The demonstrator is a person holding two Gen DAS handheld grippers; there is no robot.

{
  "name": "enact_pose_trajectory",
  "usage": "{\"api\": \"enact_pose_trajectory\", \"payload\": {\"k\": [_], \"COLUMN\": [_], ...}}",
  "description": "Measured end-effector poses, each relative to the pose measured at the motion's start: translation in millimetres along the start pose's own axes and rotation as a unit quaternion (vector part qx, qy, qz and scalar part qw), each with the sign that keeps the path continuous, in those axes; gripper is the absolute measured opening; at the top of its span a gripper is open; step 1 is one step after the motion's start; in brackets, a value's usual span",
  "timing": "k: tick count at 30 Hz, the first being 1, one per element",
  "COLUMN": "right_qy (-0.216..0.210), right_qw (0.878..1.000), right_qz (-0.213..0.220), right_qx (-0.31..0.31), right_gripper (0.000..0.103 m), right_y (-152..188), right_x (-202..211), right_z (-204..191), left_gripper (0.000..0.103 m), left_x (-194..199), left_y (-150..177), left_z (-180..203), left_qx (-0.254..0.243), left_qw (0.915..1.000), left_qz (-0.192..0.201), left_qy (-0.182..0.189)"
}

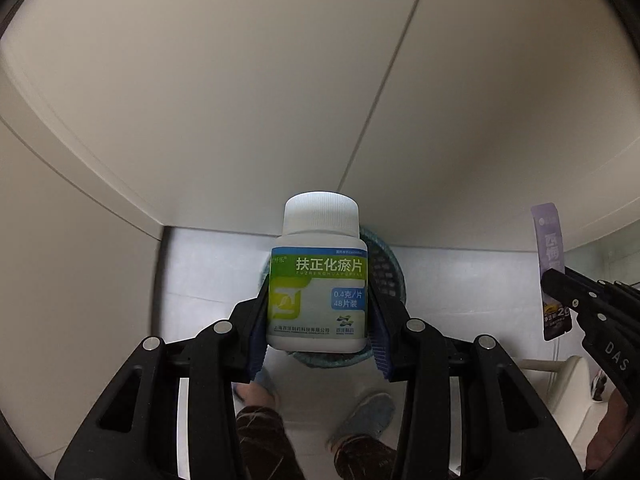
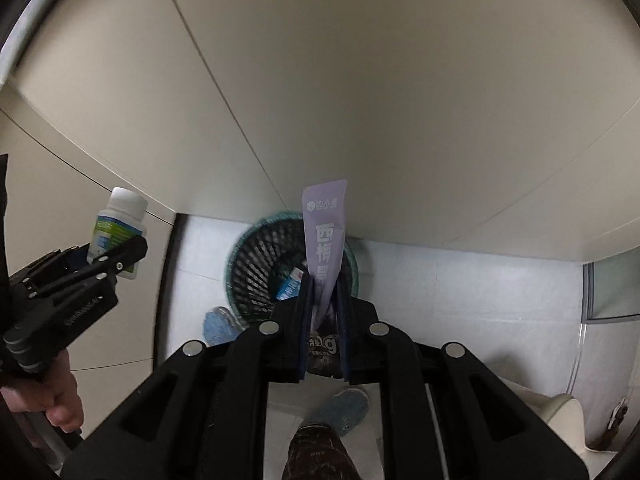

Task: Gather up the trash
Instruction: 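Carry the pill bottle and purple sachet down toward the wastebasket, then open the left tool over the wastebasket while the right tool releases the sachet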

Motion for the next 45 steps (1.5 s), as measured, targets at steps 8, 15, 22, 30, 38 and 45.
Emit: {"api": "enact_pose_trajectory", "payload": {"k": [8,15,22,30,38,45], "right_qy": [-0.005,-0.01,-0.009,-0.017,-0.035,-0.04], "right_qw": [1.0,0.999,0.999,0.998,0.998,0.998], "right_qz": [-0.029,-0.046,-0.053,-0.052,-0.046,-0.05], "right_qx": [-0.007,-0.01,-0.004,0.007,0.008,0.005], "right_gripper": [0.011,0.011,0.011,0.011,0.011,0.011], "right_y": [42.5,70.3,71.2,57.8,42.0,35.7], "right_x": [-119.6,-179.2,-182.8,-182.4,-193.9,-217.9], "right_z": [28.4,40.8,42.0,22.9,-13.3,-38.9], "left_gripper": [0.041,0.041,0.041,0.069,0.094,0.097], "left_x": [-131.8,-205.5,-230.4,-223.5,-205.2,-196.5], "left_y": [38.6,74.1,88.7,79.1,70.2,64.5], "left_z": [21.2,27.7,33.4,20.0,-16.7,-53.4], "left_qx": [-0.016,-0.021,-0.01,0.004,0.008,0.026], "left_qw": [0.9996,0.9985,0.9976,0.998,0.9987,0.9983], "left_qz": [-0.016,-0.049,-0.065,-0.063,-0.049,-0.049], "left_qy": [0.016,0.015,0.023,0.009,-0.005,-0.018]}}
Point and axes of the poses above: each gripper's, at about its wrist camera, not at the fingertips, and x roughly against the way its jaws point, z to its right, y to its underside, the point moved 10 cm from there along -x, roughly the way its jaws point, and after that the axes turned 4 degrees about -y, right-handed, at the moved point
